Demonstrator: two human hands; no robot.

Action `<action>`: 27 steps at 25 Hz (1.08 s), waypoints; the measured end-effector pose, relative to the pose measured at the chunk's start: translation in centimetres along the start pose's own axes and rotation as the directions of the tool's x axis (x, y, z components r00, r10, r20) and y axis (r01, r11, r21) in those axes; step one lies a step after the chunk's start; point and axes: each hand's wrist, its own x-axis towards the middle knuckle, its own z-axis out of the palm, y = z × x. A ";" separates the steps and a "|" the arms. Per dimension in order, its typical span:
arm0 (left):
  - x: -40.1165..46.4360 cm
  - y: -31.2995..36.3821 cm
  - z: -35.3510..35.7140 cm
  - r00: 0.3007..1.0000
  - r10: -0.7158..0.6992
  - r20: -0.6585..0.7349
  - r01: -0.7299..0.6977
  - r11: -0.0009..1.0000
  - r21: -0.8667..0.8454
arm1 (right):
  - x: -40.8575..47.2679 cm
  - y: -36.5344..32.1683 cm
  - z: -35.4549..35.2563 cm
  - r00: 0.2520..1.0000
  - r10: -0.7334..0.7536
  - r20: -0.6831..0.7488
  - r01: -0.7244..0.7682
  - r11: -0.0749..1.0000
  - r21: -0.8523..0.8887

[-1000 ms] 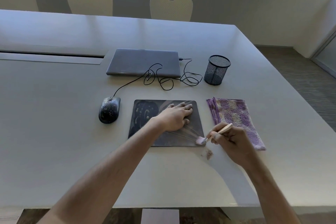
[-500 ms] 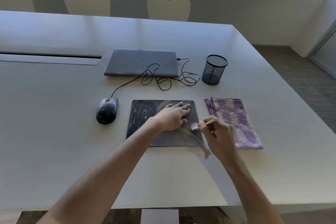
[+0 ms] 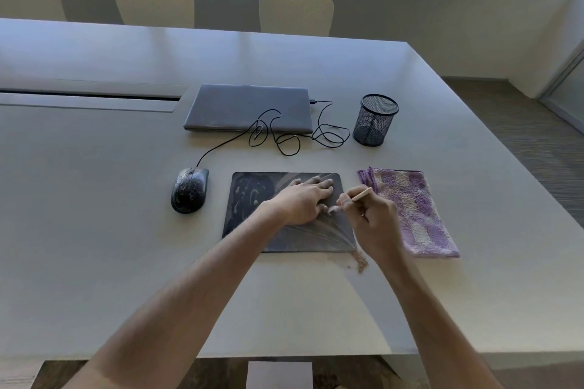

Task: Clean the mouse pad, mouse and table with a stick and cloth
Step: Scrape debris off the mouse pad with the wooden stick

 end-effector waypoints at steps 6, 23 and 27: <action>-0.1 0.1 -0.1 1.000 -0.015 0.014 0.015 1.000 0.008 | 0.0 1.1 -2.4 0.988 0.104 0.115 -0.100 0.994 -0.043; 0.0 0.2 -0.3 0.999 -0.018 0.043 0.017 1.000 0.024 | -0.9 2.8 -4.6 0.989 0.096 0.111 -0.110 0.986 0.127; 0.1 0.1 -0.1 0.999 -0.018 0.035 0.017 1.000 0.024 | 0.3 2.0 -2.9 0.992 0.039 0.117 -0.070 0.960 0.272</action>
